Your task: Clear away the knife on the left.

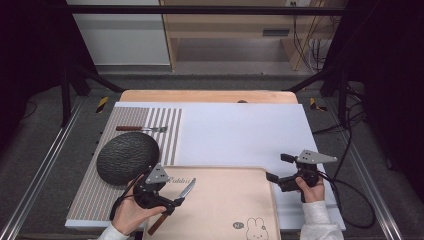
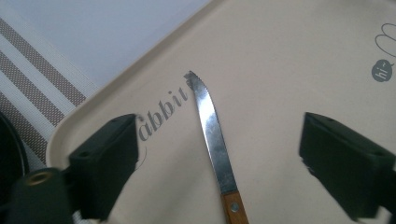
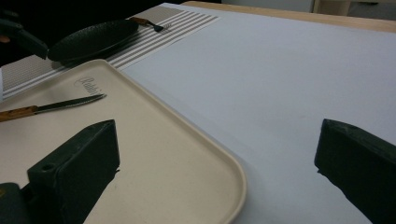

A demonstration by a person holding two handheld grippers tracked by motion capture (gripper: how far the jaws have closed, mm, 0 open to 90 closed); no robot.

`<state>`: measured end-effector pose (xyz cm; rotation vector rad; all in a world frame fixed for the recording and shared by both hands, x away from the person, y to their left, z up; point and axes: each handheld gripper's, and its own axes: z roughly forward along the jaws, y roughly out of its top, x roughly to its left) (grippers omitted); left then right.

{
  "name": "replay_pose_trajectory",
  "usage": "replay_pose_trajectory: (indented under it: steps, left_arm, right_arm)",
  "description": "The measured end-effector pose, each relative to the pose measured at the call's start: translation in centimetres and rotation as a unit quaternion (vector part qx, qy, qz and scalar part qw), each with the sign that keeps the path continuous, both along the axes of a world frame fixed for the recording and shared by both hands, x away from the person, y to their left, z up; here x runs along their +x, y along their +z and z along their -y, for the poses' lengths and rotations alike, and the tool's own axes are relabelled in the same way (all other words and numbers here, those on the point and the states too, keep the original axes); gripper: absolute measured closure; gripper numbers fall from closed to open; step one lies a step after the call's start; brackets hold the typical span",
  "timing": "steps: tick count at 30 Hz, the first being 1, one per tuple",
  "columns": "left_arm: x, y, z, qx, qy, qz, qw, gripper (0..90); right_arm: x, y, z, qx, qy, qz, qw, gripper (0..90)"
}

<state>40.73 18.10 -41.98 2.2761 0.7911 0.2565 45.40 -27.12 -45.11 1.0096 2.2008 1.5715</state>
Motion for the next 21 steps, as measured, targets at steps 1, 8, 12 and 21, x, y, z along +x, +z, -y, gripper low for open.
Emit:
replay_pose_trajectory:
  steps: [1, 8, 12, 21]
  left_arm:
    - [0.1, -0.1, 0.0, -0.002, -0.003, -0.005, 1.0, 19.7]
    - [-0.2, -0.8, 0.1, -0.004, -0.022, -0.017, 0.9996, 56.7]
    - [-0.4, -1.1, 0.5, -0.001, -0.033, -0.026, 0.9991, 70.2]
    - [-0.7, -1.9, 1.2, 0.007, -0.06, -0.046, 0.9971, 85.5]
  right_arm:
    - [0.0, 0.0, 0.0, 0.0, -0.001, -0.001, 1.0, 0.3]
    - [0.0, 0.0, 0.0, 0.001, -0.001, 0.001, 1.0, 0.3]
    - [0.0, 0.0, 0.0, 0.0, -0.001, 0.0, 1.0, 0.3]
    - [0.0, 0.0, 0.0, -0.001, -0.001, 0.0, 1.0, 0.3]
